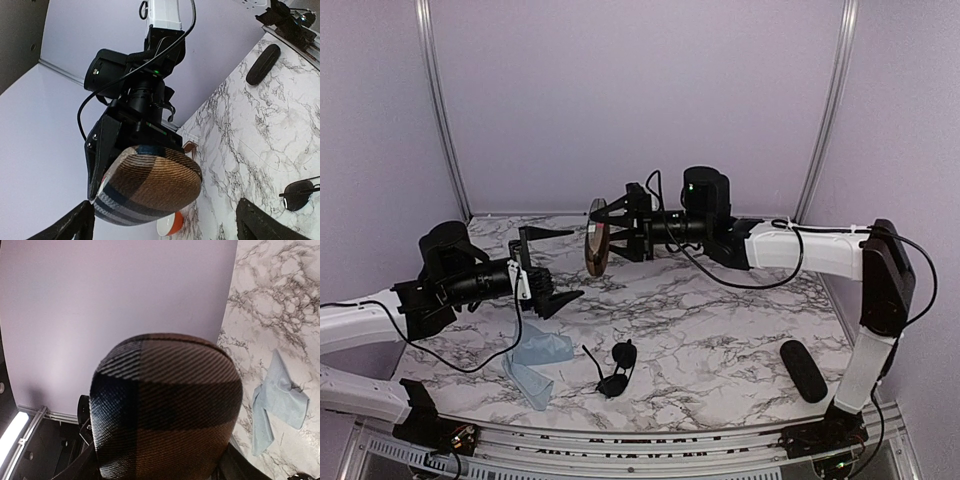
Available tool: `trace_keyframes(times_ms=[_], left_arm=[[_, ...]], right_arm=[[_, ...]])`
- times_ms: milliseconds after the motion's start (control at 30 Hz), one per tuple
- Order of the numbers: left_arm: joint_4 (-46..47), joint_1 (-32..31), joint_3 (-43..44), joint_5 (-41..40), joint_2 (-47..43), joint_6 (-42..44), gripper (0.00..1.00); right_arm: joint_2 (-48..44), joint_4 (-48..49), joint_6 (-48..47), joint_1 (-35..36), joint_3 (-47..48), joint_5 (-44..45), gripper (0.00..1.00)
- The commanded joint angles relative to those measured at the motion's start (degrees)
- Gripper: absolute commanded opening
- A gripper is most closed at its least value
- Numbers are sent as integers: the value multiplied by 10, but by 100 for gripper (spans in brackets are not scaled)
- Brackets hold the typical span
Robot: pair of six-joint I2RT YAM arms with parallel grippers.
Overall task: Organize the sunglasses
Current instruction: Pass from the left arm to the right, then open the sunglasses case.
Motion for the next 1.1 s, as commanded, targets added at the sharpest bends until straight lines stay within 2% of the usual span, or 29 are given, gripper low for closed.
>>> trace_keyframes(times_ms=[0, 167, 300, 433, 600, 733, 867, 1067], left_arm=[[-10, -1, 55, -87, 1, -174, 99], [-12, 4, 114, -202, 14, -343, 99], [-44, 30, 162, -158, 30, -451, 99], [-74, 70, 210, -89, 59, -544, 99], [-190, 93, 329, -34, 130, -631, 99], [-156, 125, 346, 112, 165, -724, 99], [-129, 122, 345, 237, 185, -752, 99], [-127, 105, 321, 254, 179, -735, 99]], right_arm=[[-38, -66, -97, -22, 23, 39, 45], [-50, -173, -211, -37, 56, 98, 44], [-78, -241, -301, -41, 66, 193, 44], [-115, -255, -386, -41, 44, 267, 44], [-160, -197, -453, -41, -14, 311, 45], [-181, -133, -499, -41, -49, 292, 45], [-195, -69, -536, -39, -78, 241, 45], [-208, 25, -594, -14, -108, 172, 45]])
